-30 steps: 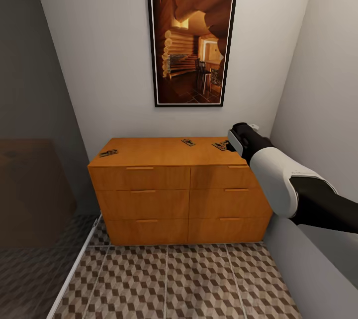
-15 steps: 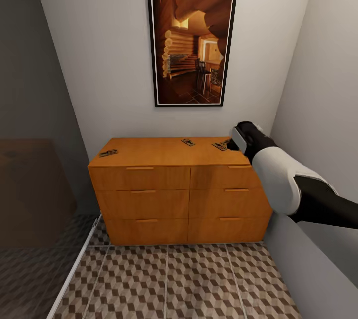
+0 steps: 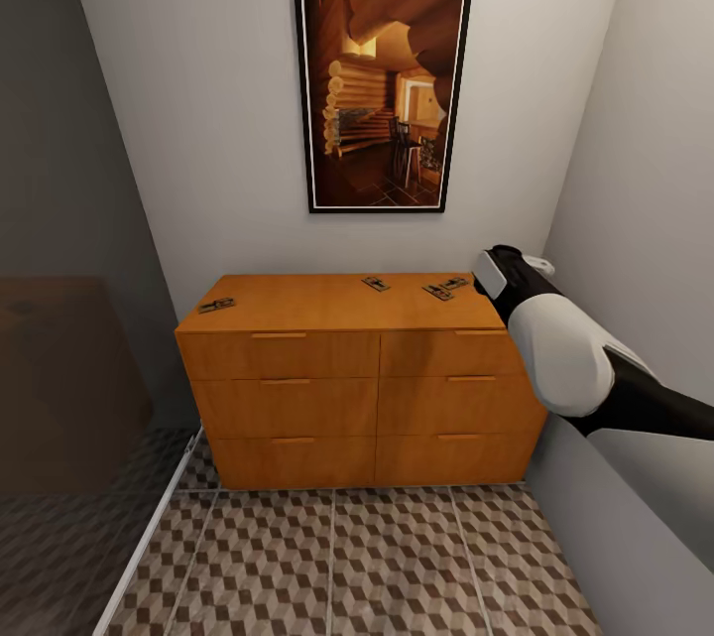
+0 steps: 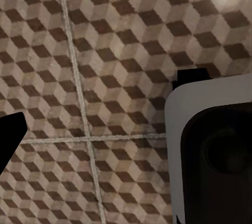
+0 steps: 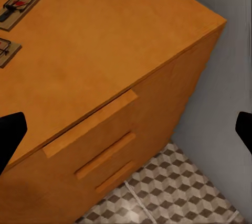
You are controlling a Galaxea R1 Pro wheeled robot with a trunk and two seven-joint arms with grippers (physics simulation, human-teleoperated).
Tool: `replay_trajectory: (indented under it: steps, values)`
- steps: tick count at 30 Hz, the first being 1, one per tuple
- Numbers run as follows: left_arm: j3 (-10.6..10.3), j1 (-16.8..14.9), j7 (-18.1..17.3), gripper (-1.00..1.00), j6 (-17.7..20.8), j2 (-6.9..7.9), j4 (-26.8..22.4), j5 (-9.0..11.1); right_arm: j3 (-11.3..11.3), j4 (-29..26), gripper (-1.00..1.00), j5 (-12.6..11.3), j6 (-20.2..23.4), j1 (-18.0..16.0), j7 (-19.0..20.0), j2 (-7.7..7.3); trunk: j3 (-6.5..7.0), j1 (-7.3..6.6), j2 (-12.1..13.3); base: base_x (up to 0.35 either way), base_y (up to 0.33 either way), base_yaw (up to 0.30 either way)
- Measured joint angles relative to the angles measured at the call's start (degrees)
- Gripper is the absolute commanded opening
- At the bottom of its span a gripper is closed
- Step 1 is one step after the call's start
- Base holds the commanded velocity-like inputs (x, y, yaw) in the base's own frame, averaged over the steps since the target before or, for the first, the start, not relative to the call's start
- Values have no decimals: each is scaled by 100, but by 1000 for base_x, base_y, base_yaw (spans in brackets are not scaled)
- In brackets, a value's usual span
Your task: Take the four mousetraps from the cabinet in the bathroom and place them on the bathroom floor. Make sure all four end up on the same floor surface, and ensure that at least two of them are either under or directly next to the same bathroom sink.
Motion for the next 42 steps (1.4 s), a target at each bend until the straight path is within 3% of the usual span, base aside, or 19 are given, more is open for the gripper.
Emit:
replay_trajectory:
  steps: [16, 42]
  values:
    - [-1, 0, -1, 100, 0, -69, 0, 2, -136, 1, 100, -74, -87, 0, -90, -2, 0, -1, 0, 27, 14, 0]
    - [0, 0, -2, 100, -3, -124, 0, 0, -125, 1, 100, -72, -96, 2, -91, -11, 0, -2, 0, 226, 140, 0]
